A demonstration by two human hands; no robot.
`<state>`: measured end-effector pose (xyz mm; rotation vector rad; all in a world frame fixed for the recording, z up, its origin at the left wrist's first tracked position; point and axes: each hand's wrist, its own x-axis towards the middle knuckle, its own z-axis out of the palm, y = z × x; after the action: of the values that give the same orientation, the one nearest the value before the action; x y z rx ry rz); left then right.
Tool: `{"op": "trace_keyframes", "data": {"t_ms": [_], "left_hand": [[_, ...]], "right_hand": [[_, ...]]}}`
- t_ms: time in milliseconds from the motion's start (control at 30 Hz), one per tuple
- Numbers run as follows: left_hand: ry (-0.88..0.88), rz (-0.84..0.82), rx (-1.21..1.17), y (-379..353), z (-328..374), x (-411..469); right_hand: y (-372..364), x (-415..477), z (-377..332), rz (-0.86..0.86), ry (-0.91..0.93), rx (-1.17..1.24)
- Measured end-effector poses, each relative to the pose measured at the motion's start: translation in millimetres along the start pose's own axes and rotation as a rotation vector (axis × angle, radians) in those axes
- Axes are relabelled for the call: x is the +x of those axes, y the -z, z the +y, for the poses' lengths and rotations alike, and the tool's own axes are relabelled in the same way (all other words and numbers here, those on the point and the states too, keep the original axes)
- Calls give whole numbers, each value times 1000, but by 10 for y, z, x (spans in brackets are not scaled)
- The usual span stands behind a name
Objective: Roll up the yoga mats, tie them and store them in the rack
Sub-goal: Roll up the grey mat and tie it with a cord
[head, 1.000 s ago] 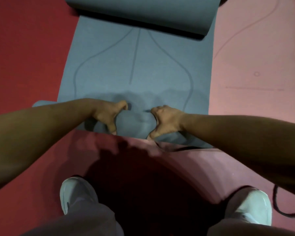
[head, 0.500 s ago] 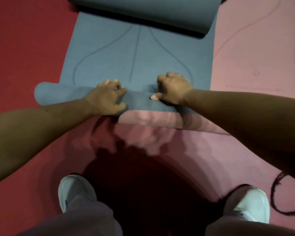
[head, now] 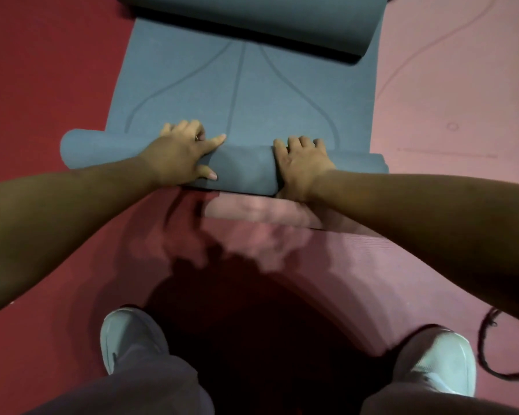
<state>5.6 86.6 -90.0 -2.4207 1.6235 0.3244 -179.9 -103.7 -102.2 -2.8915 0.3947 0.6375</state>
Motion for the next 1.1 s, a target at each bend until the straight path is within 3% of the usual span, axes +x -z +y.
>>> {"op": "trace_keyframes", "data": {"t_ms": [67,167,233,333,433,533,633,700,867,1100], "left_hand": [[-19,60,-28,-52,31,-25],[61,-71,-207,0,58,33],[108,-147,-193,101,98,111],[112,-126,24,308,152,309],[131,-182,-26,393,196,467],[108,-112,-164,276,175,426],[56,-16,67,119,237,359],[111,36,146,177,326,421],[200,-161,6,412,285,709],[95,-85,27,143,261,565]], "right_hand": [[110,89,109,-14,28,132],[190,134,303,9,83,322],[195,150,347,30,90,278],[180,153,364,65,9,196],[244,178,385,64,-114,204],[344,239,366,149,-146,112],[318,254,329,208,-142,145],[237,260,305,238,-138,160],[185,312,343,25,-154,-129],[286,332,510,55,-36,-50]]}}
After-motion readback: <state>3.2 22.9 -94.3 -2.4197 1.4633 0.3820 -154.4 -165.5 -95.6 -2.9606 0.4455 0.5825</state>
